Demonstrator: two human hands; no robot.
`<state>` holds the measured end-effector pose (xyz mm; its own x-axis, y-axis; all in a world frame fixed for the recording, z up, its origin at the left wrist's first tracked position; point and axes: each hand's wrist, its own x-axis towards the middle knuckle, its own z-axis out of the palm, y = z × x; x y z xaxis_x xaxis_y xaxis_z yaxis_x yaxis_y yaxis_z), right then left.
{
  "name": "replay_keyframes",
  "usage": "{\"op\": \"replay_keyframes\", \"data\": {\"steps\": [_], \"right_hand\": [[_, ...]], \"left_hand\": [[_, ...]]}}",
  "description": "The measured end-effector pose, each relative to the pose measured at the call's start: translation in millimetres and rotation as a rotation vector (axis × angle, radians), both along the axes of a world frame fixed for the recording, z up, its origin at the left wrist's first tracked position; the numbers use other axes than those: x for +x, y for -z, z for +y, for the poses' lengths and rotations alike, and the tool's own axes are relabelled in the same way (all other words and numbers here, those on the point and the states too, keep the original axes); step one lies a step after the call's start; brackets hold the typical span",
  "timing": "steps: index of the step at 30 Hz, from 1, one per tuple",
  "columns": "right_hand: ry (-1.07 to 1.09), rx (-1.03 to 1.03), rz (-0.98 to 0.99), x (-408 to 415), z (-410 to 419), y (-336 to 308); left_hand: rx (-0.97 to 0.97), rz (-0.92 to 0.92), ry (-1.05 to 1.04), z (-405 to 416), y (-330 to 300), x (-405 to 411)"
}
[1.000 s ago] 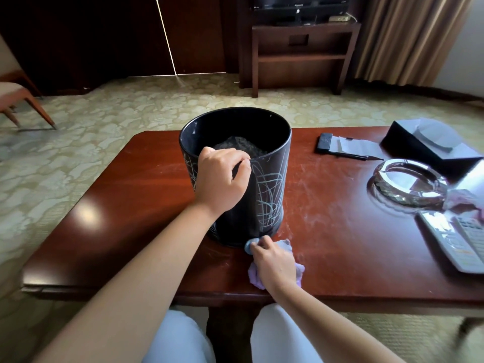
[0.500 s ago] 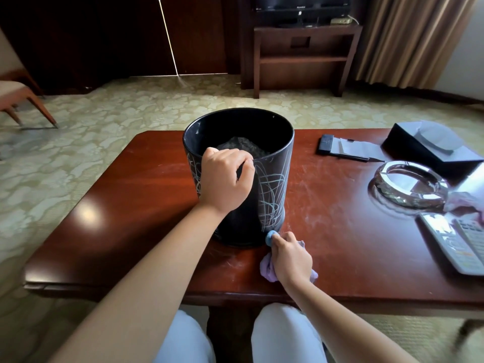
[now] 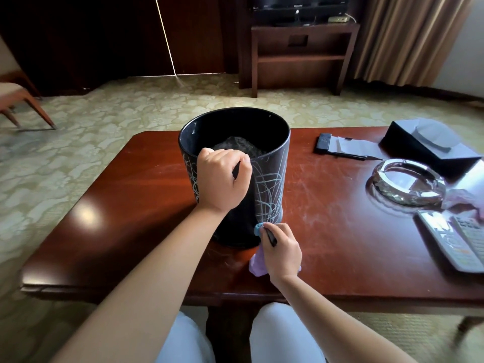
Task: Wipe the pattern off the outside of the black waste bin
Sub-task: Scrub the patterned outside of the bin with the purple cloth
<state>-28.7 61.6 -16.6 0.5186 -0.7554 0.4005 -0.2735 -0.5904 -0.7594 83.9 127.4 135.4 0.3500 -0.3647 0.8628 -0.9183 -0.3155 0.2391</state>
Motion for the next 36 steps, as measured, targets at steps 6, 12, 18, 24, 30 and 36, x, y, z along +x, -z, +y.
{"op": "replay_keyframes", "data": {"steps": [6, 12, 18, 24, 30, 36], "right_hand": [[0.045, 0.196, 0.316, 1, 4, 6], [0.004, 0.242, 0.472, 0, 2, -2], [0.023, 0.266, 0.417, 1, 2, -5], [0.058, 0.203, 0.106, 1, 8, -15], [0.002, 0.258, 0.255, 1, 4, -9], [0.051, 0.201, 0.118, 4, 10, -20]], "left_hand": [[0.013, -0.015, -0.019, 0, 2, 3], [-0.01, -0.036, -0.061, -3, 4, 4], [0.015, -0.048, -0.059, 0, 4, 4], [0.003, -0.064, -0.07, -1, 5, 4], [0.002, -0.077, -0.069, -2, 5, 4], [0.006, -0.085, -0.075, -2, 4, 4]]}}
